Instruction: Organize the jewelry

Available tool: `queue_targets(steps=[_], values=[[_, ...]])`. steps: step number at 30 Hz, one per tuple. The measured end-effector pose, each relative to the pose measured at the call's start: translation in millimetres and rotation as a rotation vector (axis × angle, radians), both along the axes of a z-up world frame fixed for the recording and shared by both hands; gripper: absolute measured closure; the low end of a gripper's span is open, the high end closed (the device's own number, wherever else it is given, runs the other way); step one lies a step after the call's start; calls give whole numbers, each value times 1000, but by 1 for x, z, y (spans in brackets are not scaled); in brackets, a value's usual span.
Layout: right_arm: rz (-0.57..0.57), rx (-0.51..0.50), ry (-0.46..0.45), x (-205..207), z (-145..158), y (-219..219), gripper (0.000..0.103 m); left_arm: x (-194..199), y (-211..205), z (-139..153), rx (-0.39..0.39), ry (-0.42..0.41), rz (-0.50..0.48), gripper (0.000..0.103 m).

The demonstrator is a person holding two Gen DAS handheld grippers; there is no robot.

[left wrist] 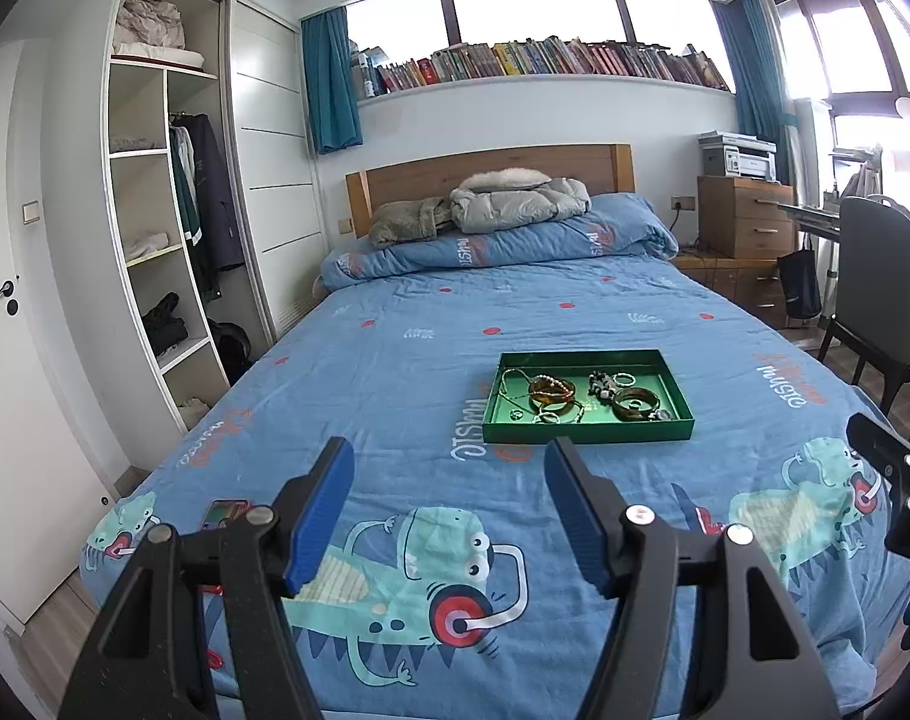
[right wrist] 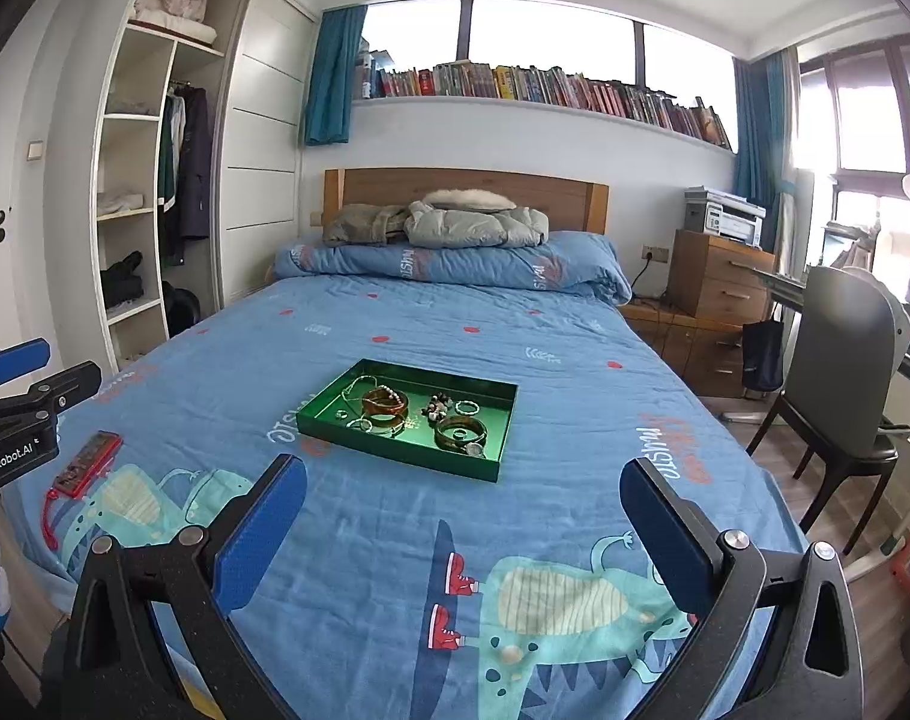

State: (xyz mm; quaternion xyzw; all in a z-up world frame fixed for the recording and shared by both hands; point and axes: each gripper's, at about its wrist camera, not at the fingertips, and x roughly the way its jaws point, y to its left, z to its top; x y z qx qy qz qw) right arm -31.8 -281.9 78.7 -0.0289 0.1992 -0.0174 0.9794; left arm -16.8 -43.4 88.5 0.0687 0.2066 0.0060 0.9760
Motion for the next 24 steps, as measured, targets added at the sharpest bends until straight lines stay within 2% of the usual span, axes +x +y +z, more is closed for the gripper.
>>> queue_targets(steps=[24], values=[[-41,12,24,5,-10,-18,0,3,-3,-10,2,22,-4,39]])
